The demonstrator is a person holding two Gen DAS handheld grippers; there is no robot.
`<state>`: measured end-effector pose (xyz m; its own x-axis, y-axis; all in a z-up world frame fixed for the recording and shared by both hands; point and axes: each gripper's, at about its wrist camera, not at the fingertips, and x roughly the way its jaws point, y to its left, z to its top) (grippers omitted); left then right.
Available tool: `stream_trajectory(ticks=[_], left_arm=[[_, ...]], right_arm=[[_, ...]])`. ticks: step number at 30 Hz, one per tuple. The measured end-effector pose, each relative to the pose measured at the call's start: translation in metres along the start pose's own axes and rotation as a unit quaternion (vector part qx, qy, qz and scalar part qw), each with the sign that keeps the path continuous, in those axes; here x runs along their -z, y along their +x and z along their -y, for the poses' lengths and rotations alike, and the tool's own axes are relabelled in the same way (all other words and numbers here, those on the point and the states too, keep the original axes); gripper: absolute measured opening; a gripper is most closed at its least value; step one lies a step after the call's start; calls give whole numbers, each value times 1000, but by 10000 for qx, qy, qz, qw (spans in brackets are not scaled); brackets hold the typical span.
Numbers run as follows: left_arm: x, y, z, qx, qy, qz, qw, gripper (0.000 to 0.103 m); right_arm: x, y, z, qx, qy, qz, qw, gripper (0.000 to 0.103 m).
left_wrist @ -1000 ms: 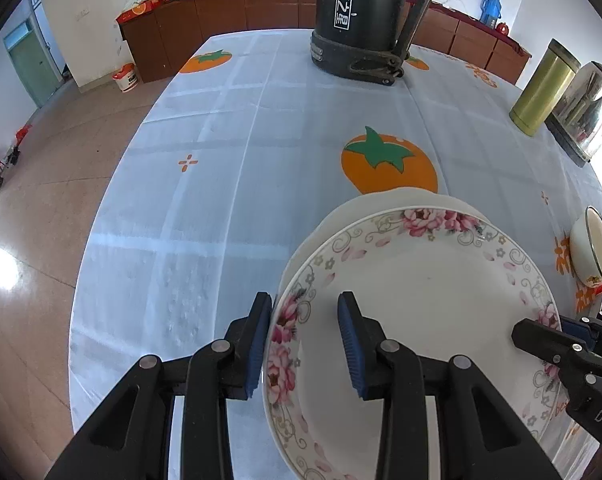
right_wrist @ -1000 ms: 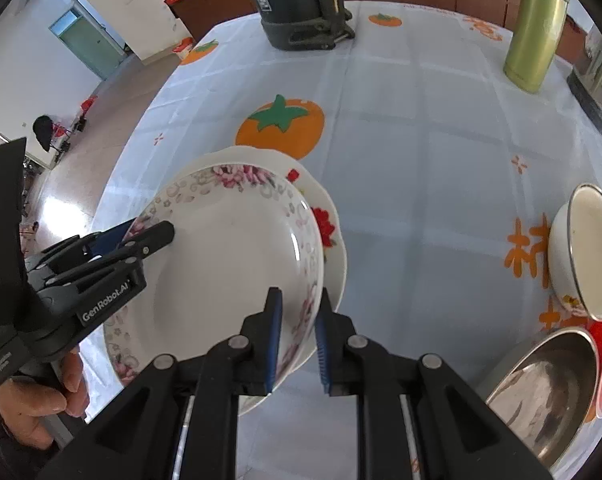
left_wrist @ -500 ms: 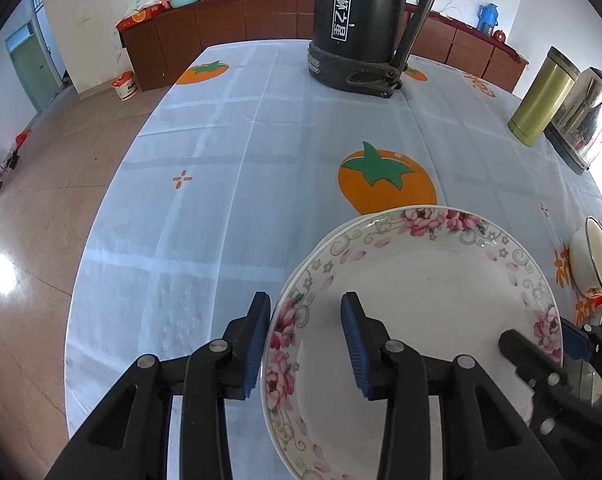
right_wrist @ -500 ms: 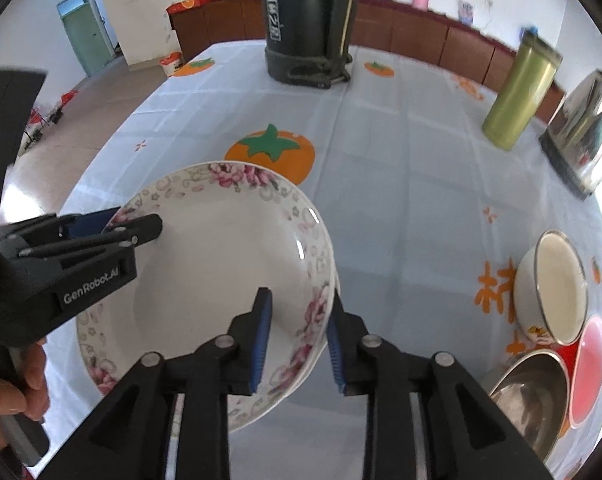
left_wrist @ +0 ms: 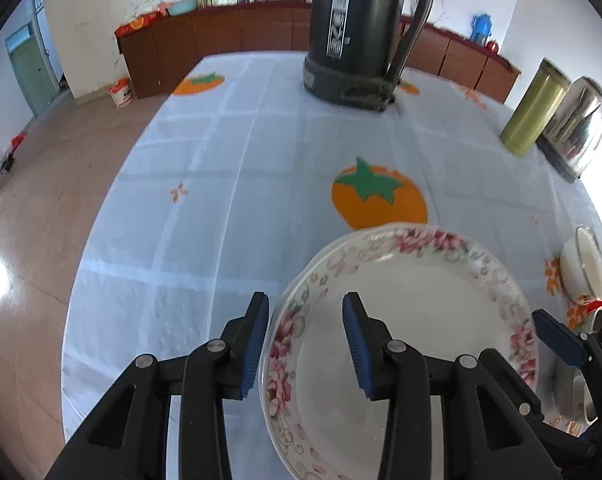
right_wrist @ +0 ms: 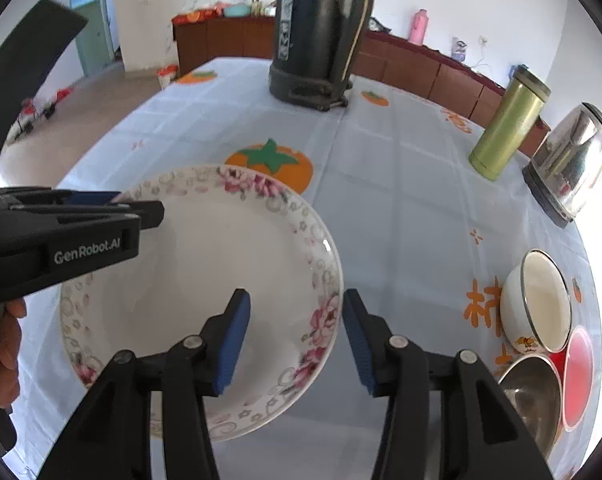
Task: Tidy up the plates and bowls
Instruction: 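Lower the pink-rimmed plate onto the red-flower plate and open the right gripper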
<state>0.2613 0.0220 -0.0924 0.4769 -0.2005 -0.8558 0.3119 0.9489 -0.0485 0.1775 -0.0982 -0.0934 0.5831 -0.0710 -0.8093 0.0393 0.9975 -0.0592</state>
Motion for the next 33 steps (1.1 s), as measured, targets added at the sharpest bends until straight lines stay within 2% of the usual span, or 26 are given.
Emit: stream_trajectory(ticks=[3, 5, 8, 10, 18, 33], left_arm=[[-4, -14, 0, -89, 18, 337, 9994, 45], [-5, -22, 1, -190, 53, 512, 9985, 57], [-4, -37, 5, -471, 227, 837, 9951, 59], [-2, -41, 7, -570, 292, 906, 9938, 60], [16, -53, 11, -564, 237, 763, 9952, 61], [67, -74, 24, -440, 94, 532, 9976, 61]], right_arm=[[-2, -14, 5, 10, 164, 266, 9995, 65], [-3, -26, 8, -6, 274, 427, 9987, 66], [0, -40, 10, -84, 416, 564, 9975, 68], [4, -45, 11, -132, 493, 563, 9971, 69], [25, -60, 17, -336, 777, 465, 9953, 69], [65, -103, 32, -559, 1042, 636, 9910, 71]])
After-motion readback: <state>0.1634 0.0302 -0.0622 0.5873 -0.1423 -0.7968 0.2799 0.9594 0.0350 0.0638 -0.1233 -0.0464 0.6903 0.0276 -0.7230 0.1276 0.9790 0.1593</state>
